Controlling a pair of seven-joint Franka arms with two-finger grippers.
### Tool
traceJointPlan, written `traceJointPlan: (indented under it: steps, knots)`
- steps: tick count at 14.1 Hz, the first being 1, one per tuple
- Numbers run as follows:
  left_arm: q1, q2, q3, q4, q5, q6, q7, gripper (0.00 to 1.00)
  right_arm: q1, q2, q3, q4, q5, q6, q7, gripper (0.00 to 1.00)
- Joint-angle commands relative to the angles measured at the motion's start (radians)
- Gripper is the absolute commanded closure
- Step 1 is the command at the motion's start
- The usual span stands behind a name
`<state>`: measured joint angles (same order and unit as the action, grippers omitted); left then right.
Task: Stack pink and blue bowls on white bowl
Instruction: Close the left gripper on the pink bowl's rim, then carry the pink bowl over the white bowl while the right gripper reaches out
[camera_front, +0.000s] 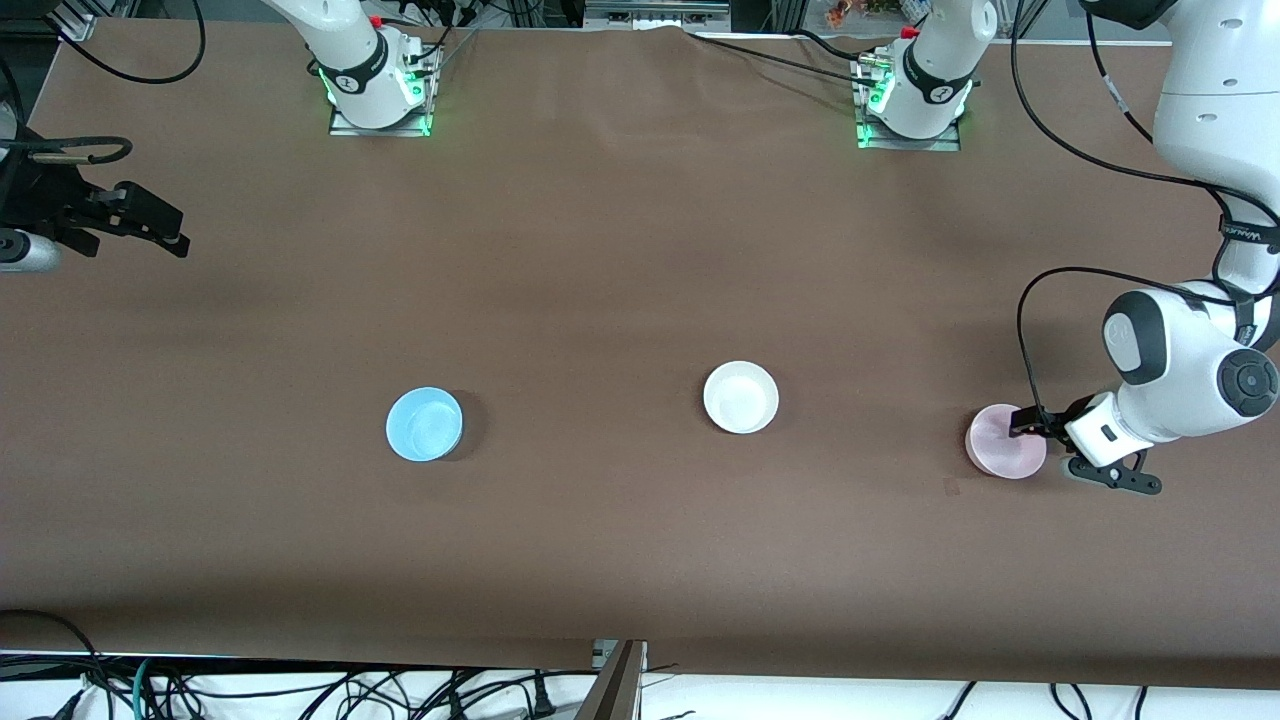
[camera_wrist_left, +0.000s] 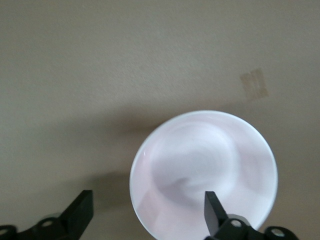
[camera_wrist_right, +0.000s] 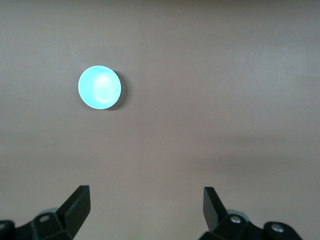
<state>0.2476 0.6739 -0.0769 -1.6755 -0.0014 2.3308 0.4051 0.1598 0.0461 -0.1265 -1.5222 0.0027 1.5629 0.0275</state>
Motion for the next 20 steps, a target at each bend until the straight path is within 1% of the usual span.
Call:
traceJointPlan:
  steps: [1, 2, 3, 9, 12, 13, 15, 17, 18, 19, 20]
  knots:
    - [0.03, 0.039, -0.012, 0.033, -0.014, 0.024, 0.082, 0.61, -0.002, 0.015, 0.001, 0.013, -0.001, 0.009, 0.008, 0.0]
    - [0.027, 0.038, -0.014, 0.034, -0.014, 0.024, 0.086, 0.83, -0.003, 0.017, 0.001, 0.014, -0.003, 0.008, 0.006, 0.0]
    - [0.022, 0.038, -0.014, 0.034, -0.014, 0.024, 0.084, 1.0, -0.003, 0.014, 0.001, 0.014, -0.001, 0.008, 0.008, 0.0]
    - [0.021, 0.036, -0.014, 0.034, -0.014, 0.021, 0.083, 1.0, 0.014, 0.006, 0.011, 0.047, -0.029, -0.007, -0.004, 0.0]
    - [0.016, 0.029, -0.017, 0.036, -0.014, 0.015, 0.066, 1.0, 0.011, 0.004, 0.008, 0.047, -0.013, -0.011, 0.009, 0.0]
    - [0.01, 0.02, -0.032, 0.037, -0.015, 0.007, 0.063, 1.0, 0.012, 0.005, 0.01, 0.045, -0.015, -0.003, 0.009, 0.0]
    - [0.007, -0.022, -0.041, 0.039, -0.015, -0.065, 0.055, 1.0, 0.014, 0.018, 0.011, 0.043, -0.012, -0.007, 0.012, 0.0]
    - [0.005, -0.025, -0.049, 0.048, -0.015, -0.076, 0.052, 1.0, 0.014, 0.021, 0.01, 0.043, -0.009, -0.01, 0.011, 0.0]
    - [0.007, -0.025, -0.075, 0.068, -0.015, -0.08, 0.052, 1.0, 0.012, 0.02, 0.008, 0.042, 0.018, -0.012, 0.012, 0.0]
    - [0.005, -0.023, -0.09, 0.094, -0.015, -0.112, 0.05, 1.0, 0.006, 0.02, 0.004, 0.042, 0.04, -0.014, 0.011, 0.0]
    - [-0.002, -0.023, -0.105, 0.138, -0.015, -0.17, 0.037, 1.0, 0.006, 0.014, 0.004, 0.042, 0.043, -0.015, 0.008, 0.0]
